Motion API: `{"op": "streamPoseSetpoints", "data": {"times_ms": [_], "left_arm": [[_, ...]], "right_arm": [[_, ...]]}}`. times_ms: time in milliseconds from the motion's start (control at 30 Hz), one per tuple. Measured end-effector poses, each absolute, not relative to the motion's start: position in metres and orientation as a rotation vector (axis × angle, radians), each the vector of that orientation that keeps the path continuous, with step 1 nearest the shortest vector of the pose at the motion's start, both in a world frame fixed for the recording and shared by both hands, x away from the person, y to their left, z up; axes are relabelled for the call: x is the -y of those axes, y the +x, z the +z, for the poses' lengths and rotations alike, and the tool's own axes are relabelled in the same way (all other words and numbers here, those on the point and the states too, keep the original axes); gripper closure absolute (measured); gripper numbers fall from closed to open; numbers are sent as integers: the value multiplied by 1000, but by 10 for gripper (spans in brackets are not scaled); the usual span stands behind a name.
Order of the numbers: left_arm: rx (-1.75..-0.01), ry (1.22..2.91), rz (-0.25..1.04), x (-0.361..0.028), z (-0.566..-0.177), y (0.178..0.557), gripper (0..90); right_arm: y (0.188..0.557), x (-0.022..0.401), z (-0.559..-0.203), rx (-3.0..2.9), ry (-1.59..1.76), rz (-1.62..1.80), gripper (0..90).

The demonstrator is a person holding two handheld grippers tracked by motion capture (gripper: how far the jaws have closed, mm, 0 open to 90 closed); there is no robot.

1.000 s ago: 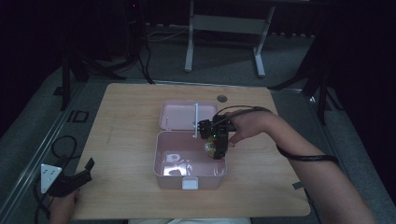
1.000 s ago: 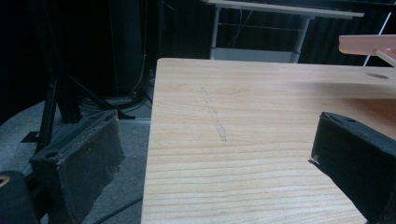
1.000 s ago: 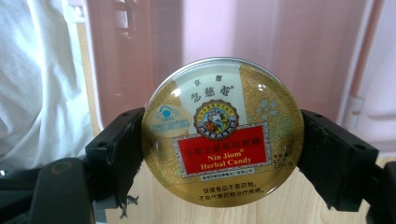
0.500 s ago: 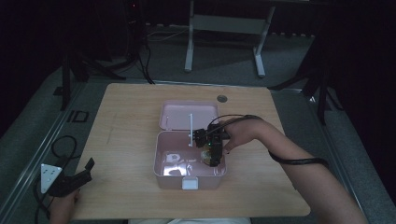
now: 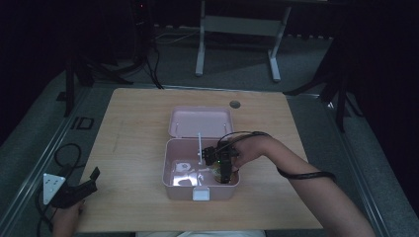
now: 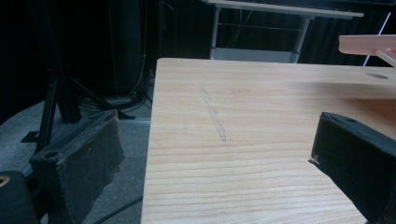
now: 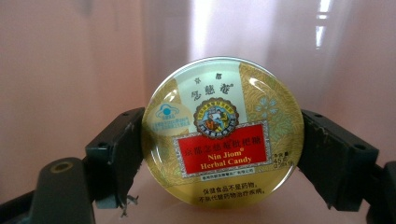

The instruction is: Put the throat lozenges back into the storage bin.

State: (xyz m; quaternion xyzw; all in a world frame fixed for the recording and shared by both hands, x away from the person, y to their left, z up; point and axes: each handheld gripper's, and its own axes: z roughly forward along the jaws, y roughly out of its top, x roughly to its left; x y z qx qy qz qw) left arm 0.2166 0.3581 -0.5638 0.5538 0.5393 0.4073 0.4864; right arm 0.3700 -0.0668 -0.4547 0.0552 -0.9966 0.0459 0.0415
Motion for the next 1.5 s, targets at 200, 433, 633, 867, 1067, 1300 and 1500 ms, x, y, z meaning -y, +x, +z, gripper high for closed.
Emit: {"op": "streamPoseSetpoints", "data": {"times_ms": [200, 433, 633, 867, 1067, 1300, 1500], "left_arm": [[-1310, 1348, 993, -358, -564, 216, 25], [-1308, 1347, 990, -358, -564, 216, 25], [-1307, 1347, 991, -358, -564, 216, 25], [-1308, 1348, 991, -358, -564, 216, 25], [-1308, 1348, 991, -358, -564, 216, 25], [-1308, 1348, 992, -358, -564, 216, 25], [-1306, 1349, 994, -358, -564, 216, 25]], "right_arm": [[370, 67, -459, 3044, 176, 136, 199], [371, 67, -463, 3034, 213, 155, 190], [371, 68, -463, 3037, 218, 158, 181], [373, 70, -454, 3044, 231, 106, 160], [374, 77, -432, 3068, 231, 18, 137], [377, 99, -393, 3135, 202, -183, 132], [379, 131, -373, 3167, 136, -272, 131]]}}
